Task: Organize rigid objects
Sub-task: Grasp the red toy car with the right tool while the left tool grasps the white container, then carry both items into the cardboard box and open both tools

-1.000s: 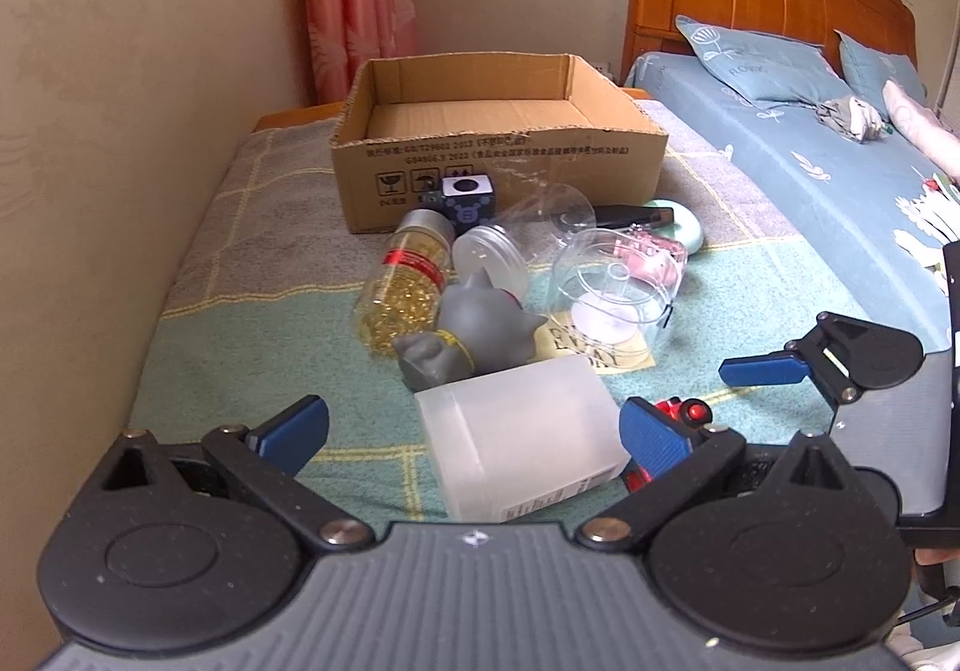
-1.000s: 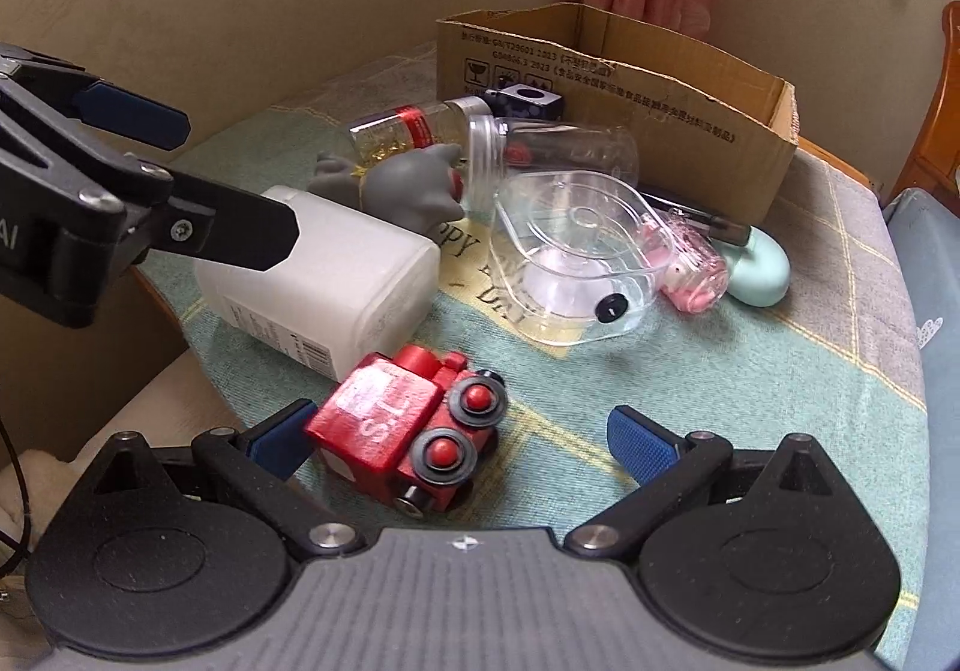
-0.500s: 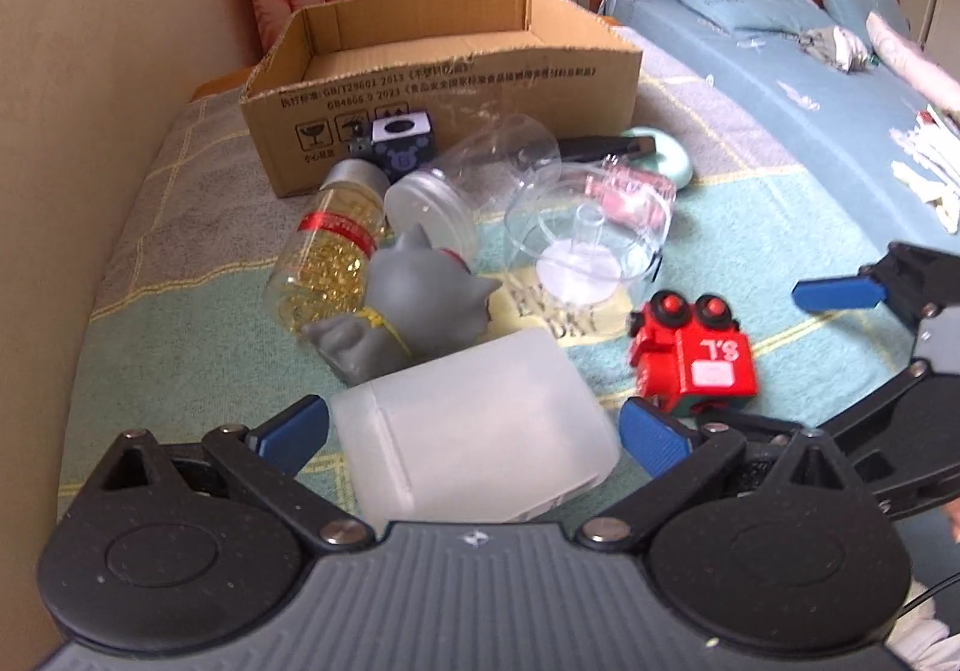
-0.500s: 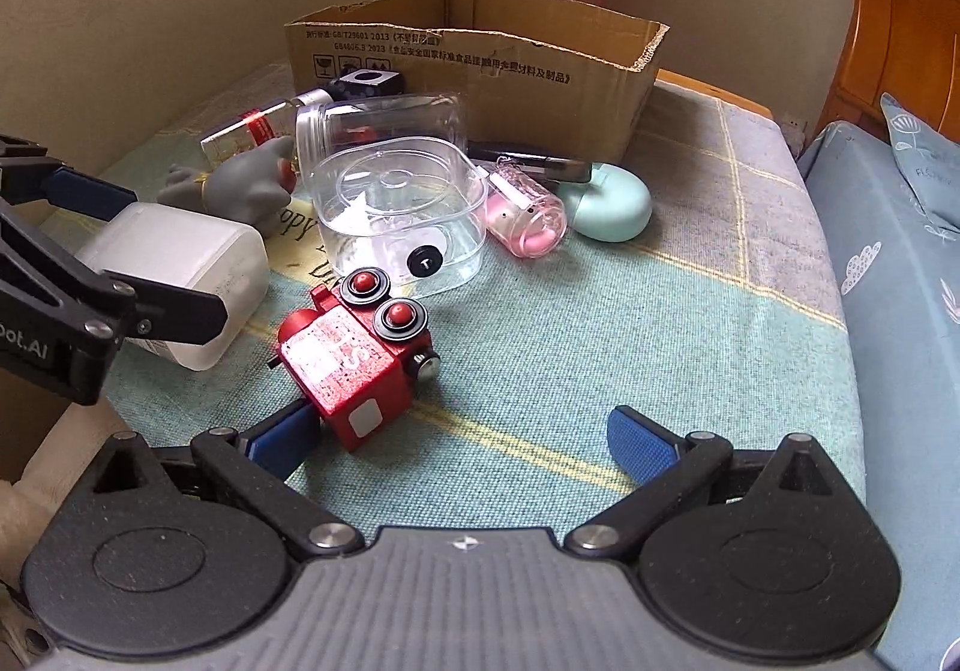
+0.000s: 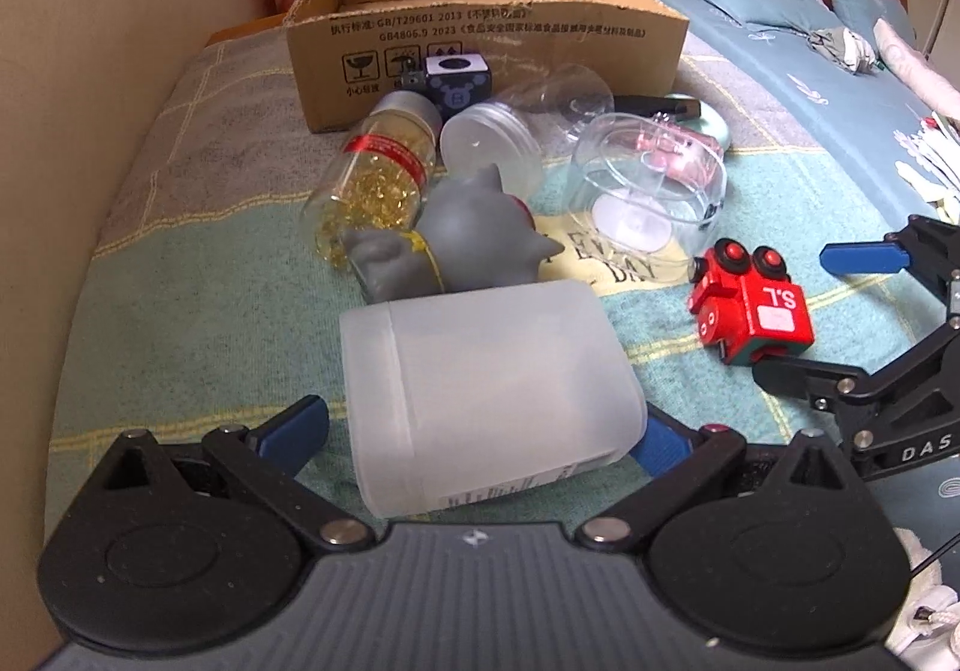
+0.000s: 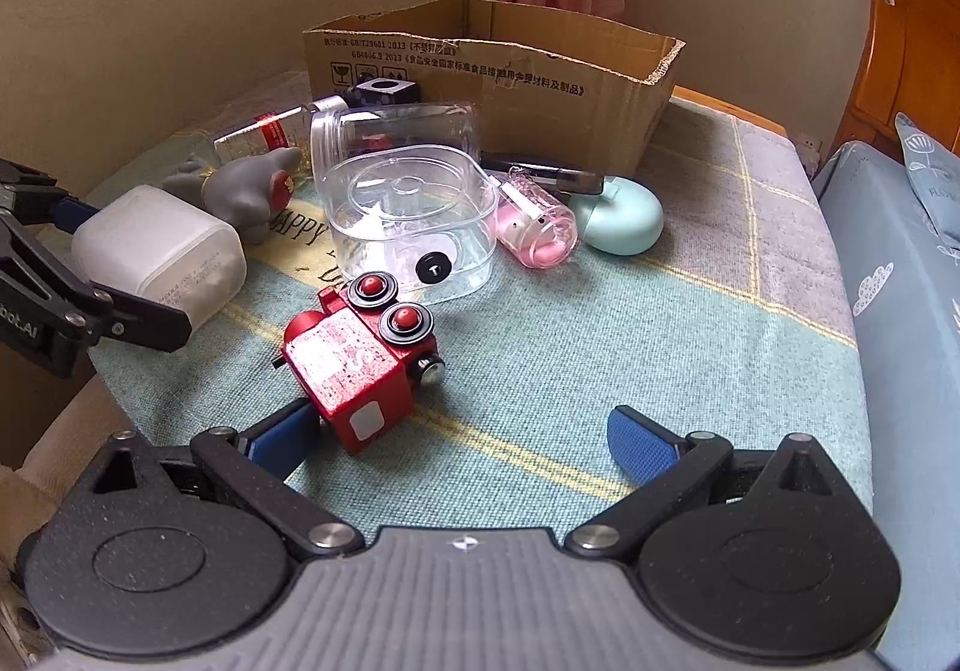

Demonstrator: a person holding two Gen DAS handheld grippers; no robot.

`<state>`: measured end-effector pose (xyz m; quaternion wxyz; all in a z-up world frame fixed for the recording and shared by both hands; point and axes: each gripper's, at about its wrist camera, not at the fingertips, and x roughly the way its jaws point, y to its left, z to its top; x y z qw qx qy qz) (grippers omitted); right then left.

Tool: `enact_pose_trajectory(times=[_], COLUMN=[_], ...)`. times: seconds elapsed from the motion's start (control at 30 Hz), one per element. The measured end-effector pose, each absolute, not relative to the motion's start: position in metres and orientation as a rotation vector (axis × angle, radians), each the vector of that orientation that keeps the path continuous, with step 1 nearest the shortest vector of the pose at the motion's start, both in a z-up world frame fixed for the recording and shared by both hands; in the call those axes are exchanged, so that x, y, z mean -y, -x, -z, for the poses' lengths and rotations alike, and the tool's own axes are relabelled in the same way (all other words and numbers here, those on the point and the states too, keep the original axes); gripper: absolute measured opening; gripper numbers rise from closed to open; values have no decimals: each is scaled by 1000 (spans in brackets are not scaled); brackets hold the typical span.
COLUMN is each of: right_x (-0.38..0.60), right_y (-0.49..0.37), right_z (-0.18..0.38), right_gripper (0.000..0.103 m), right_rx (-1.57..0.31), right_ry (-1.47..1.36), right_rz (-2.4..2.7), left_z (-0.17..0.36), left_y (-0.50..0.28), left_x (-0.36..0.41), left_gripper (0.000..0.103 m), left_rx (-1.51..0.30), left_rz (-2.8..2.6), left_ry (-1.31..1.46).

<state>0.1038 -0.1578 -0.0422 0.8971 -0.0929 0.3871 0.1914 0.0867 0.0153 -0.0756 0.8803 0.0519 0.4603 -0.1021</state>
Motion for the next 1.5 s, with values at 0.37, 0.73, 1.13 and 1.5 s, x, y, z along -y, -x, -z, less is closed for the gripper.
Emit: enact_pose_trajectory(times=[0.37,0.73,1.13,1.5], right_x=[159,142,137,142], right_y=[-105,-111,-124,-115], right_z=[42,39,33,27], right_gripper=[103,98,66,57], right_rx=[-785,-763,-733,-737], right_ry=[214,315,389,417], right_rz=[-436,-646,-820,-813], left_z=[75,64,64,55], left_y=[-84,-83,-85,-78], left_x=[-18,-3,-3,1], left_gripper=[102,99,86,83], left_rx=[-944,-915,-915,-923], left_rz=[170,149,111,186], left_ry=[-105,-105,-87,-78])
